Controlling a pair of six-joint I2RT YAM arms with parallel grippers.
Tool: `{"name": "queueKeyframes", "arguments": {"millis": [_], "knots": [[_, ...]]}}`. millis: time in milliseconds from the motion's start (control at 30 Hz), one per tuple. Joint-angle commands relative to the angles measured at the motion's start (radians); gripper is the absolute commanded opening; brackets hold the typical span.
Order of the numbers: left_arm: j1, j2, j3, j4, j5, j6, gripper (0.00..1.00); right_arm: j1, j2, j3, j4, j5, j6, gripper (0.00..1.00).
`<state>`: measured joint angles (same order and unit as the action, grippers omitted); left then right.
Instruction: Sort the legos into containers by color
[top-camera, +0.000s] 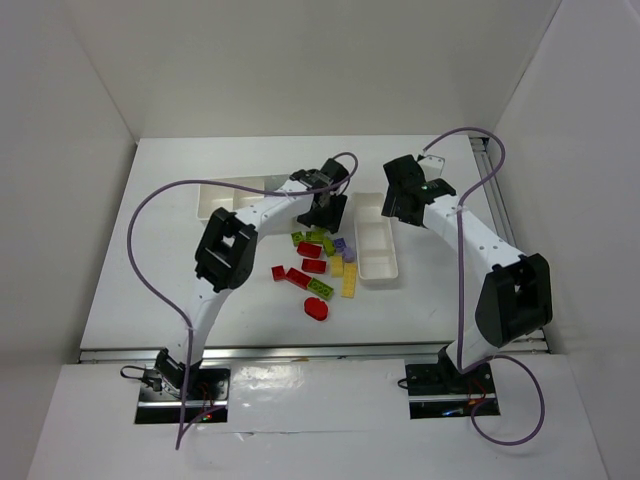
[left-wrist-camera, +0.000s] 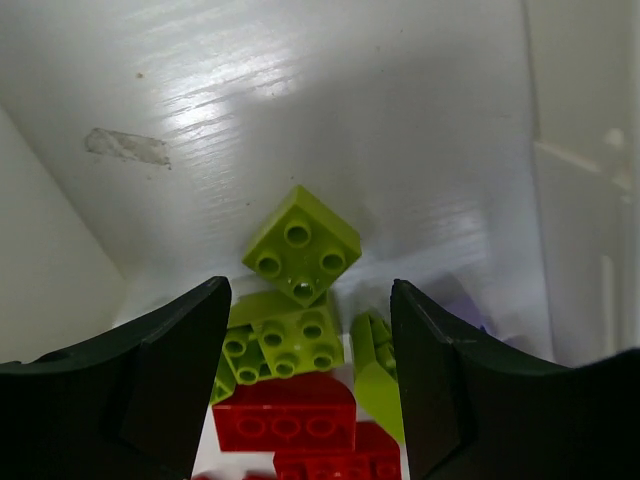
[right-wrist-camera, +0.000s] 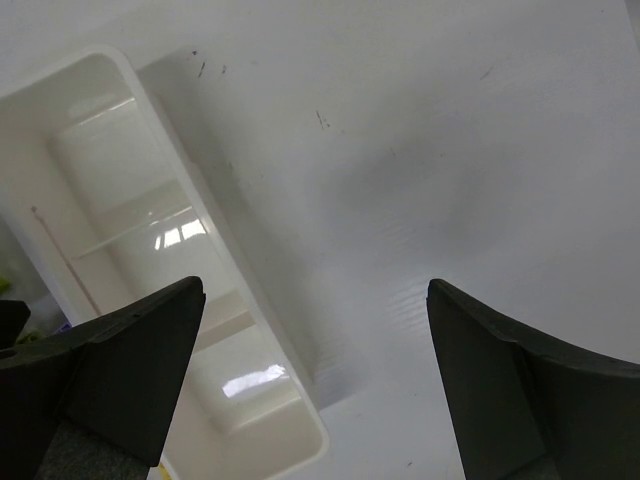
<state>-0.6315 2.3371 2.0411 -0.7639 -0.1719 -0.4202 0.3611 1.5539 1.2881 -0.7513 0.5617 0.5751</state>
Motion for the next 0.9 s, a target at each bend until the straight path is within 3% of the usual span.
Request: {"name": "queueKeyframes", "arguments": {"millis": [0,267,633,733,867], "knots": [[0.007,0.025,0.060,0.005,-0.006,0.023,0.75,-0.007,-0.041,-0.004,0.024,0.020,0.016,1.00],[0.007,0.079,0.090,-0.005,0.009,0.023,0.70,-0.007,-0.032,-0.004,0.015,0.020,0.016,1.00],[0.007,0.013,0.171,-0.026,-0.012,0.032,0.35,-0.007,-0.043,0.005,0.006,0.038,0.016,1.00],[0.007,-0.048,0.183,-0.026,0.017,0.032,0.33,-0.007,-0.054,0.005,0.006,0.047,0.016,1.00],[0.007,-0.071,0.215,0.032,0.194,0.044,0.30,-0.007,-0.075,0.005,-0.005,0.076,0.031,1.00]]}}
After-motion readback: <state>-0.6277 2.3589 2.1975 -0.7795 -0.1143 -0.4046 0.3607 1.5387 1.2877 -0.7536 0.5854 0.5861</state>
